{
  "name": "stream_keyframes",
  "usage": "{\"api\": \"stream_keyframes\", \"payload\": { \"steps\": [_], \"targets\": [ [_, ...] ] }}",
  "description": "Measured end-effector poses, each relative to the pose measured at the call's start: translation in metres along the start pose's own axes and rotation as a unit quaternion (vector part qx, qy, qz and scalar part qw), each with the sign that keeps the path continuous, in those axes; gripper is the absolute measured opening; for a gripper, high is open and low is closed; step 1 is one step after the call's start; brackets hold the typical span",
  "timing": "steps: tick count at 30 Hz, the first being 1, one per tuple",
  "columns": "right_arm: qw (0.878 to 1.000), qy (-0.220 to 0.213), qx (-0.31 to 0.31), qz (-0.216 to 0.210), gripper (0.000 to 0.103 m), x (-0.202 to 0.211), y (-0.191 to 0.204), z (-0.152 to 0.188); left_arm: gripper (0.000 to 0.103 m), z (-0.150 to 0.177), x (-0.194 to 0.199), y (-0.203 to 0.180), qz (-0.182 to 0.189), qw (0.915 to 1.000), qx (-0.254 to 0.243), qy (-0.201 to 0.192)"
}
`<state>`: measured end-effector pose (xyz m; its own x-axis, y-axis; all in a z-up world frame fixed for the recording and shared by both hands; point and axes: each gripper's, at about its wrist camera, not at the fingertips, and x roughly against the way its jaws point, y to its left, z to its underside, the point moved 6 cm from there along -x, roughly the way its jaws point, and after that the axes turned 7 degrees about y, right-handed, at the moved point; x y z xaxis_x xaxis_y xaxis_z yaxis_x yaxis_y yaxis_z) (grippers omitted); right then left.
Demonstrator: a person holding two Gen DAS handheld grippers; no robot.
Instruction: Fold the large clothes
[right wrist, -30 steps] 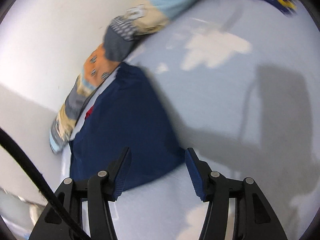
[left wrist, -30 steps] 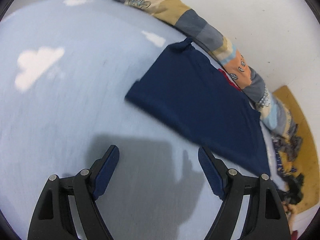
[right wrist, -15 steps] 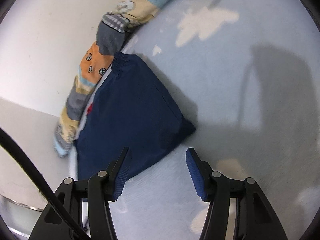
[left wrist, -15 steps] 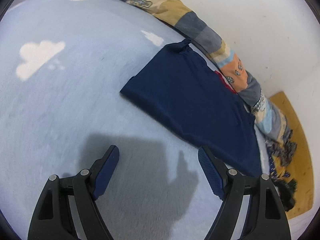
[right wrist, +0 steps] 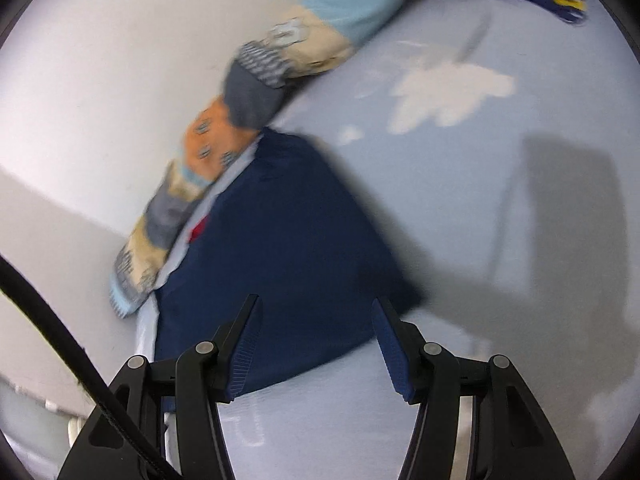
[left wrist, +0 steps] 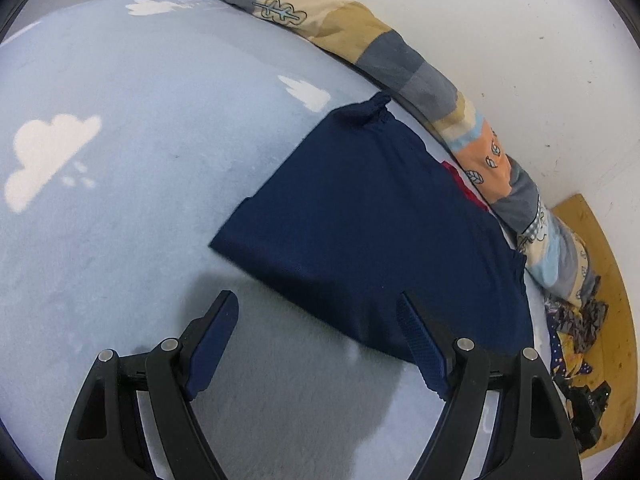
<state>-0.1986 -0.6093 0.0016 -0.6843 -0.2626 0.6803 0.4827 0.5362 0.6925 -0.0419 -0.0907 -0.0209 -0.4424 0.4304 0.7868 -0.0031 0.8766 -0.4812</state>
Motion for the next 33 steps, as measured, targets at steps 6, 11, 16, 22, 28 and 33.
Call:
{"api": "stream_keyframes", "payload": {
  "steps": [6,11,16,22,28,33],
  "targets": [
    [0.997,0.041,-0.064,0.007,0.048,-0.018,-0.028,0.009,0.08,-0.008,-0.011,0.017,-0.023,0.9995,0.018,0.009],
    [0.996,0.011,-0.086,0.0,0.051,0.009,-0.035,0.004,0.08,-0.004,0.0,0.023,0.042,0.9967,0.069,0.007],
    [0.992,0.05,-0.117,-0.023,0.051,-0.01,-0.037,0.017,0.08,-0.002,-0.008,0.021,0.058,0.9951,0.077,0.024],
    [0.989,0.04,-0.136,-0.048,0.051,-0.027,-0.045,0.009,0.091,-0.021,-0.028,0.018,0.064,0.9945,0.081,0.016],
    [0.987,0.017,-0.125,-0.099,0.051,-0.063,-0.032,-0.02,0.103,-0.052,-0.052,-0.002,0.027,0.9964,0.077,-0.022],
    [0.991,0.027,-0.079,-0.102,0.022,-0.075,-0.017,-0.027,0.043,-0.054,-0.049,-0.005,-0.035,0.9977,0.034,-0.047]
  ]
}}
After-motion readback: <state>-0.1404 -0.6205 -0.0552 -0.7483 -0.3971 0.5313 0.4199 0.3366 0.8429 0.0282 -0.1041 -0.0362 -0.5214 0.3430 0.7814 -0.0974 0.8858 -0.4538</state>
